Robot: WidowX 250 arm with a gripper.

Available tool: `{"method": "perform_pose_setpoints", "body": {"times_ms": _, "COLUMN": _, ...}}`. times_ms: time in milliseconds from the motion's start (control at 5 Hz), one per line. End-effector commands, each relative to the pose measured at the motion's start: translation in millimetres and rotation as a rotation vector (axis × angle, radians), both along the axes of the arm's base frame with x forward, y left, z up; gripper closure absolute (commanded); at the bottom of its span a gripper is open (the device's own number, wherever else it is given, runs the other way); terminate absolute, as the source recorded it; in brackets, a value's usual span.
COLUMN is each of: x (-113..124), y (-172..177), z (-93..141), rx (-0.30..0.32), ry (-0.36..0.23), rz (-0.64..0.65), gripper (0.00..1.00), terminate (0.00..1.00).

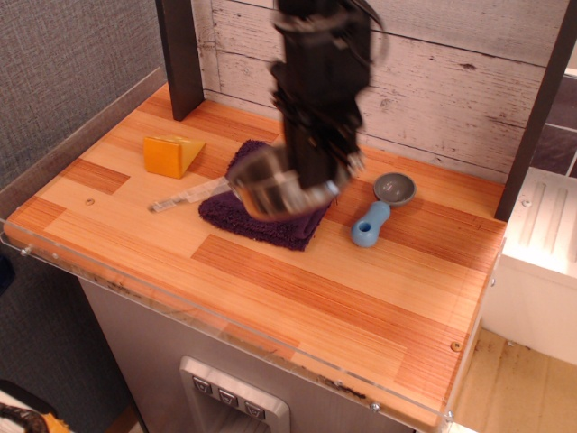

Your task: Put the put on the bottom right side of the table

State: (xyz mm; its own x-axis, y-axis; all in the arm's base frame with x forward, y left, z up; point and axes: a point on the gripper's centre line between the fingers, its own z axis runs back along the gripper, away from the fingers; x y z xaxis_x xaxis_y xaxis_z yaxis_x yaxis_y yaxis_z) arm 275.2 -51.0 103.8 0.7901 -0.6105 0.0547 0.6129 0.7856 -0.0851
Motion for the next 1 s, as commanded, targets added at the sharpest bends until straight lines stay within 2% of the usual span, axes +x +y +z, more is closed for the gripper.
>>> {"method": "perform_pose_setpoints", "body": {"times_ms": 0, "x": -27, "y": -34, "z": -14, "rx": 0.027, "ry": -0.005, "rz": -0.141, "gripper": 1.0, "terminate": 0.0}}
{"method": "perform_pose_setpoints", "body": {"times_ms": 600, "x": -37, "y": -27, "z": -44, "rx": 0.064, "ry": 0.085, "rz": -0.167, "gripper": 1.0, "terminate": 0.0}}
{"method": "perform_pose_setpoints", "body": {"times_ms": 800, "x": -38, "y": -27, "z": -46, "rx": 0.076, "ry": 0.108, "rz": -0.189, "gripper": 0.0, "terminate": 0.0}}
